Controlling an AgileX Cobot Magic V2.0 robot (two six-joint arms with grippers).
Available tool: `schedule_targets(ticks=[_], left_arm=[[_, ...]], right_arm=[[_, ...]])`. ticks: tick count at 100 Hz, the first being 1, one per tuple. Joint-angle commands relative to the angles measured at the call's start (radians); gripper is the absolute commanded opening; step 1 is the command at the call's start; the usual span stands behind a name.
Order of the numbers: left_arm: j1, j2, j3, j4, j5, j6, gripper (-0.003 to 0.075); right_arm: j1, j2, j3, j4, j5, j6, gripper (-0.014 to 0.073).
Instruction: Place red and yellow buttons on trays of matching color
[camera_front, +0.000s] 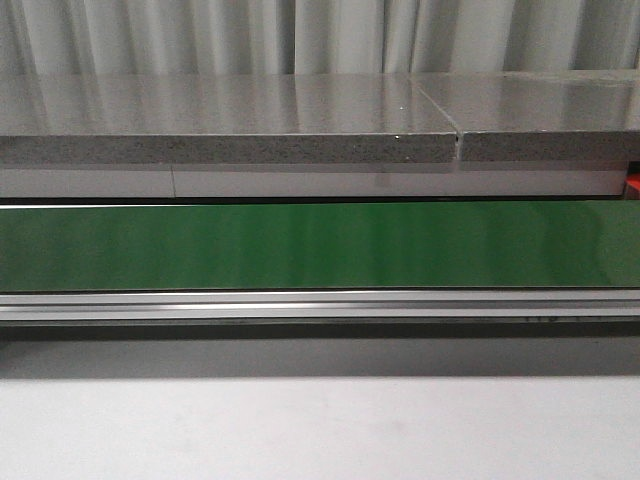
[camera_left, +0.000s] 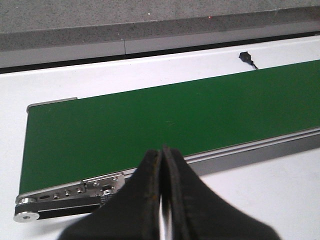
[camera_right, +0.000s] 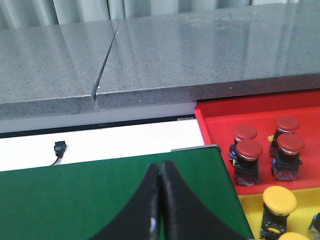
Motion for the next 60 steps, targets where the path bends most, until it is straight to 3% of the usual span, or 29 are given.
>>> schedule_targets(ticks=[1, 16, 36, 60], left_arm=[[-0.009, 0.009, -0.027, -0.016, -0.068, -0.002, -0.0021], [-0.009, 0.009, -0.027, -0.016, -0.068, -0.002, -0.0021], [-0.009, 0.009, -0.027, -0.016, -0.068, -0.002, -0.0021], [-0.009, 0.009, -0.027, -0.016, -0.068, -0.002, -0.0021]], right_arm=[[-0.002, -0.015, 0.029, -0.021, -0.166, -0.007, -0.0066], [-0.002, -0.075, 0.143, -0.025, -0.279, -0.009, -0.0066], [-0.002, -0.16, 0.247, 0.004, -0.287, -0.087, -0.0066], [-0.002, -0.303, 0.369, 0.007, -0.288, -0.087, -0.0066]])
